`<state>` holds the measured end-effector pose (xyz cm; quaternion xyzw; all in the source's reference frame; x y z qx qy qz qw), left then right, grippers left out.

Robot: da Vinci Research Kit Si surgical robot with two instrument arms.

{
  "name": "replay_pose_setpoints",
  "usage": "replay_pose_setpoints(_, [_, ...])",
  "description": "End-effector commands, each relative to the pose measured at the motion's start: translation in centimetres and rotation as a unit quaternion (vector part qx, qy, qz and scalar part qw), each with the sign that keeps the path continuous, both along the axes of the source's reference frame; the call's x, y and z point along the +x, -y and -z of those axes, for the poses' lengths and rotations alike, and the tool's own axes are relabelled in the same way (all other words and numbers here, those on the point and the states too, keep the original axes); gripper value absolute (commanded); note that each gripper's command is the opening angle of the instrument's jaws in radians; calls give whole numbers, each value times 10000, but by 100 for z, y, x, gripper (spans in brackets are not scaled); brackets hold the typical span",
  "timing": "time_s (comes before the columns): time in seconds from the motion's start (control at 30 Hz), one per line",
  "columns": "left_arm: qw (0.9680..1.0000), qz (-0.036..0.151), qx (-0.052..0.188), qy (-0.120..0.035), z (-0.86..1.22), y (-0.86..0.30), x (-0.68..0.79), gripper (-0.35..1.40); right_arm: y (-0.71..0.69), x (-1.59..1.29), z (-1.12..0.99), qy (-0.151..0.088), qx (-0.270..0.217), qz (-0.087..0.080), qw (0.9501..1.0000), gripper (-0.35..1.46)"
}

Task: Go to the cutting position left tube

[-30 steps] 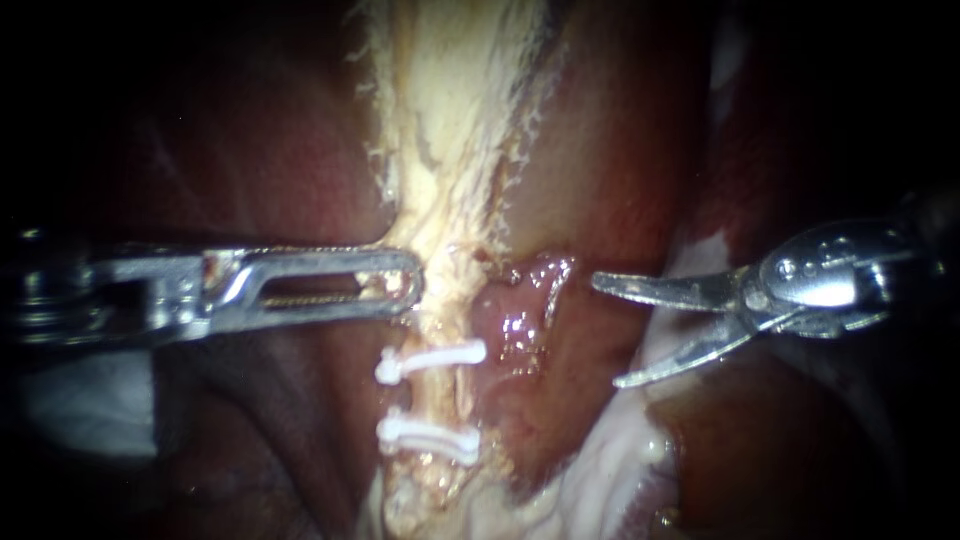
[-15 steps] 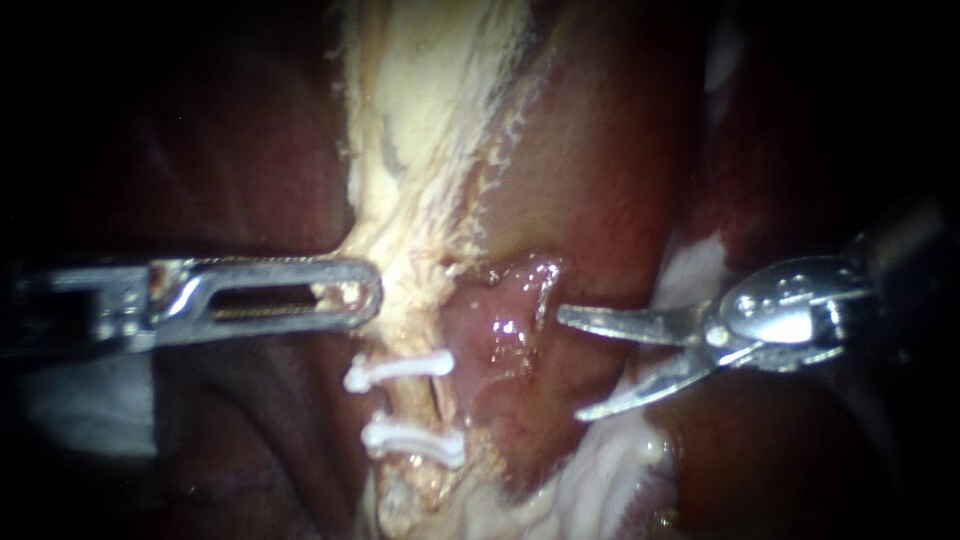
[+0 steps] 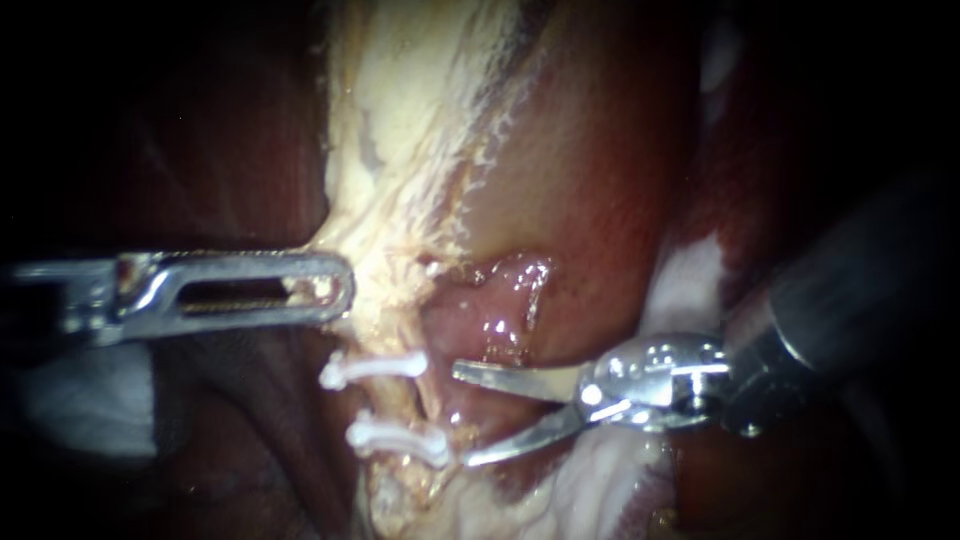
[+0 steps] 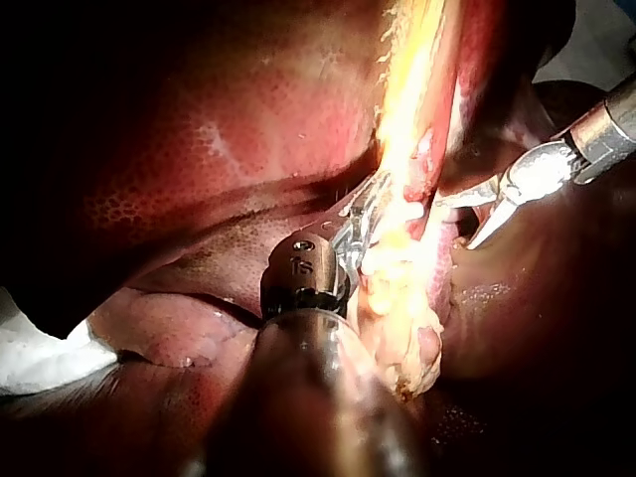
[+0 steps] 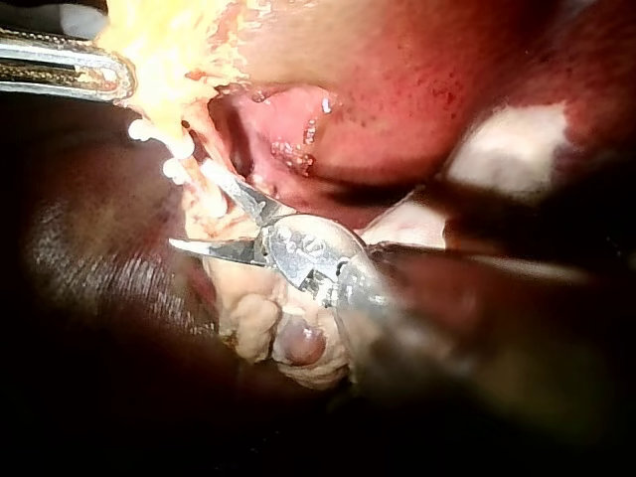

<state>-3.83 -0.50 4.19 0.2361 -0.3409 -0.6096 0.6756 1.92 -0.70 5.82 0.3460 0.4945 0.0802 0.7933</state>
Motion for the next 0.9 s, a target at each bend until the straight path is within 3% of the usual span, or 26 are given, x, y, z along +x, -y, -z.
replay_pose_setpoints(0.03, [10000, 13, -5, -4, 1, 0, 0, -35, 2, 3, -4, 12, 49, 21, 10000, 143])
replay_pose_setpoints(0.37, [10000, 30, -11, 1, 6, 3, 0, -35, 12, 19, -29, 99, 256, 98, 9996, 143])
replay_pose_setpoints(0.9, [10000, 35, -11, -2, 8, 4, -1, -35, 12, 38, -37, 103, 344, 113, 9993, 142])
